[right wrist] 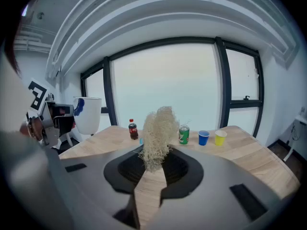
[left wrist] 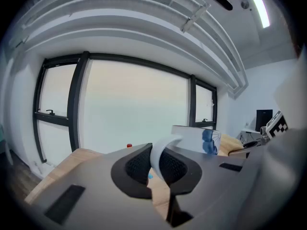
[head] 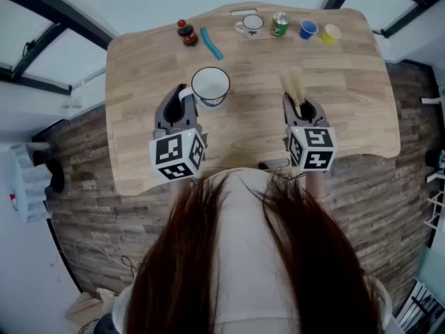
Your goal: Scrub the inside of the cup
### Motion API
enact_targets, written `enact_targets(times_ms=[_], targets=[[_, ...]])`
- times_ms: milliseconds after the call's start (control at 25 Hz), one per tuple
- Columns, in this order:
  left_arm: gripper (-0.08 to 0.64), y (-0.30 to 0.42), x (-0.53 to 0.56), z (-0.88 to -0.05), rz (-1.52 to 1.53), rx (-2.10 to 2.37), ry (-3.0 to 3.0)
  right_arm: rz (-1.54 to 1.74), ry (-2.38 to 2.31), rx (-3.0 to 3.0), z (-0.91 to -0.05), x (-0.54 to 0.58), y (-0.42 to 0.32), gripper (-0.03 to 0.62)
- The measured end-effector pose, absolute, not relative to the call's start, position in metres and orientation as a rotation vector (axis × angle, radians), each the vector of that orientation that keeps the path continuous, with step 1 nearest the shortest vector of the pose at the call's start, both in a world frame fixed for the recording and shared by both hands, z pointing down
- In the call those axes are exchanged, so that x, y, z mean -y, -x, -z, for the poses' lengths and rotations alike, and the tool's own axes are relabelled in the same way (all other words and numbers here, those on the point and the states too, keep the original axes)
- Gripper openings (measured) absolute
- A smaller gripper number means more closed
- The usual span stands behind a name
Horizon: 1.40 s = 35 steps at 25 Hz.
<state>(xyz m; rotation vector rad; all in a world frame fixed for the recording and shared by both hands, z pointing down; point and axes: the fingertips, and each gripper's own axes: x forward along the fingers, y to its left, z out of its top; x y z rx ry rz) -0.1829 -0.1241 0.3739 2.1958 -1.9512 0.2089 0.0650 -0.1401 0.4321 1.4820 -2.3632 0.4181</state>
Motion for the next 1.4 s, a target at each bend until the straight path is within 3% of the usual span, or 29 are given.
enact_targets(times_ms=[1400], targets=[[0.025,0.168,0.135,-0.380,-0.502,1.964,-2.324,-0.492,-1.242,2.617,-0.391,0.122,-0.018,0.091]])
